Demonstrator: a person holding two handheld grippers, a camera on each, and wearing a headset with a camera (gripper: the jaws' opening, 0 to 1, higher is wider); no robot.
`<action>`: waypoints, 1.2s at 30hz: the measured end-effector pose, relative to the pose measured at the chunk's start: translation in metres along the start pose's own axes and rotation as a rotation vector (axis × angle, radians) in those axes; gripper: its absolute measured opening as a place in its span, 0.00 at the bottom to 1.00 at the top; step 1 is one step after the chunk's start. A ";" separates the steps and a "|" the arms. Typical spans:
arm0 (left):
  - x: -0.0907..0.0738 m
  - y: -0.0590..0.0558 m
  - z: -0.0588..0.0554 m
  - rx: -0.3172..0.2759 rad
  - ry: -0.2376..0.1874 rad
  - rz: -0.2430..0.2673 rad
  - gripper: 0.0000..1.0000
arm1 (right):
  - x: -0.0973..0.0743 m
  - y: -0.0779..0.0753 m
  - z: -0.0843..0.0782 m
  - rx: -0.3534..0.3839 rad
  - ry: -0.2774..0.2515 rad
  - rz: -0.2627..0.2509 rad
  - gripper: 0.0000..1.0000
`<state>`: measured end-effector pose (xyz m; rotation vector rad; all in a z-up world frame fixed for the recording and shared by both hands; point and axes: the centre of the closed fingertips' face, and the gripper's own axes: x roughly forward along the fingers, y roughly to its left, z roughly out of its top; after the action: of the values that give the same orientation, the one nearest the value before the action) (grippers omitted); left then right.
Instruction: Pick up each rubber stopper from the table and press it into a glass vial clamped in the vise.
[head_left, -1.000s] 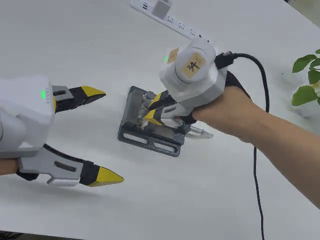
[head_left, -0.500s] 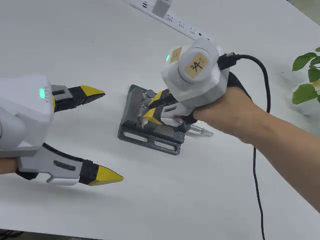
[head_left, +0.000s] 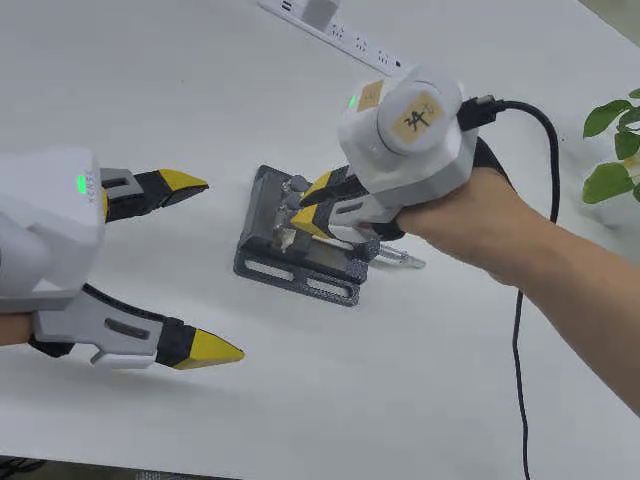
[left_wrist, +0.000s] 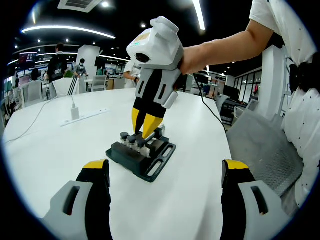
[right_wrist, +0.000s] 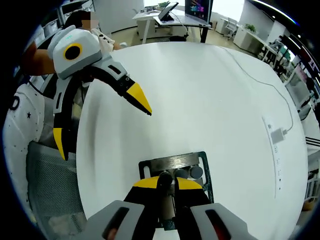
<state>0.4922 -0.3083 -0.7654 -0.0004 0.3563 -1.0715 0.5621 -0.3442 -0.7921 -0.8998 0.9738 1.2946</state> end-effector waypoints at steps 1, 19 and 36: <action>0.000 0.000 0.000 0.000 0.000 -0.001 0.92 | 0.000 0.001 0.000 -0.001 0.002 0.004 0.06; 0.000 0.000 -0.001 -0.002 0.003 -0.005 0.92 | 0.009 0.003 -0.003 -0.021 0.012 0.035 0.00; 0.001 0.001 -0.001 -0.006 0.001 0.000 0.91 | 0.010 0.002 -0.005 -0.025 0.036 0.059 0.00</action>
<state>0.4929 -0.3086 -0.7669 -0.0053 0.3600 -1.0702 0.5600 -0.3450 -0.8031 -0.9219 1.0212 1.3469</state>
